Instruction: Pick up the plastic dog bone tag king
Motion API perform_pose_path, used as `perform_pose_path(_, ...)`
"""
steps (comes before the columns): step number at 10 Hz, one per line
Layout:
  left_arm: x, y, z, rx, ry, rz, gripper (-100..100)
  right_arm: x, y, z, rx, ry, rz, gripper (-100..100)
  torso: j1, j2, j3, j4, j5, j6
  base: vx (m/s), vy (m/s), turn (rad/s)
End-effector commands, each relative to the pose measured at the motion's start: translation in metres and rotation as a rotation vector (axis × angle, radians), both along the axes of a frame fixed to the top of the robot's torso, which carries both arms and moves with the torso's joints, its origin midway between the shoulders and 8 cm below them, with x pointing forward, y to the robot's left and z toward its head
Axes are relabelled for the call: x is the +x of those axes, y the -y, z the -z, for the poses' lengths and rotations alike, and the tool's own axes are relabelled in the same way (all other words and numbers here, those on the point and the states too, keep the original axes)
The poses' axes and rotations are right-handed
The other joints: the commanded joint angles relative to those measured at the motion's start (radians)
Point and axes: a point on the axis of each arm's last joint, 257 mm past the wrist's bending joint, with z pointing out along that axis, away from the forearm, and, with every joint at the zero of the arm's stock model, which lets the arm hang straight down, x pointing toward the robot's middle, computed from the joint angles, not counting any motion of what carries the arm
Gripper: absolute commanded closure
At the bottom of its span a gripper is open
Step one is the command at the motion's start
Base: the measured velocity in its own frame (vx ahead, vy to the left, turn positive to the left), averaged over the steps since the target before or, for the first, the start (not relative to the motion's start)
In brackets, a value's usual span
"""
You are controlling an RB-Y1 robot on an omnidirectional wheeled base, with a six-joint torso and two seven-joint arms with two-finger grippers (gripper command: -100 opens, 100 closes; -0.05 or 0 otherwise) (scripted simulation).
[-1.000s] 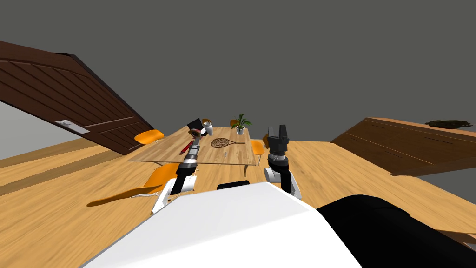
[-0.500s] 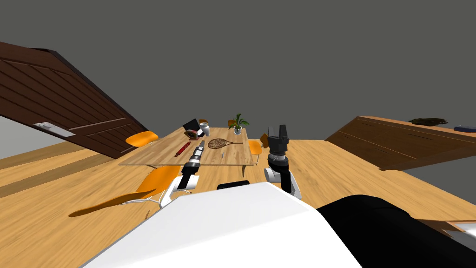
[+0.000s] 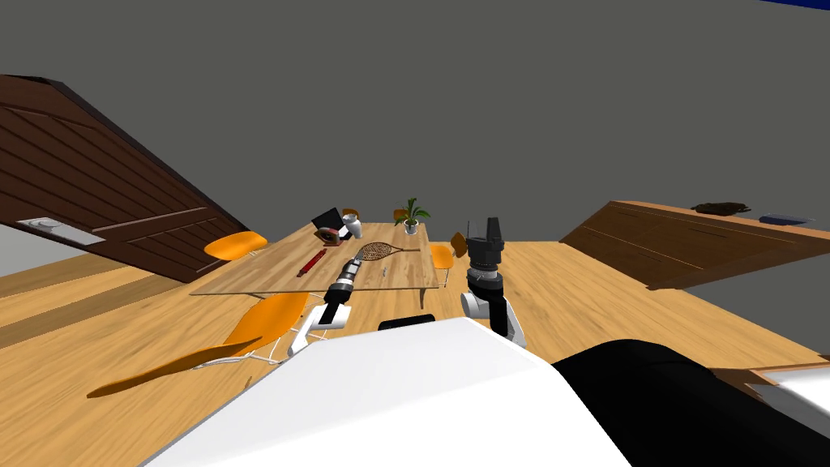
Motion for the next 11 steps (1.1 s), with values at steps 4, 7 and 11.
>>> perform_pose_path(4, 0.009, -0.002, 0.052, 0.110, -0.108, -0.012, -100, 0.000, 0.000, 0.000, 0.000, 0.000, 0.000, 0, 0.000, 0.000, 0.000, 0.000, 0.000, 0.000, 0.009, -0.033, -0.050)
perform_pose_path(7, 0.013, -0.004, 0.085, 0.202, -0.179, -0.013, -100, 0.000, 0.000, 0.000, 0.000, 0.000, 0.000, 0, -0.001, 0.000, 0.000, 0.000, 0.000, 0.000, 0.017, -0.040, -0.063)
perform_pose_path(11, 0.012, -0.010, 0.126, 0.294, -0.268, -0.012, -100, 0.000, 0.000, 0.000, 0.000, 0.000, 0.000, 0, -0.001, 0.000, 0.000, 0.000, 0.000, 0.000, 0.014, -0.038, -0.050)
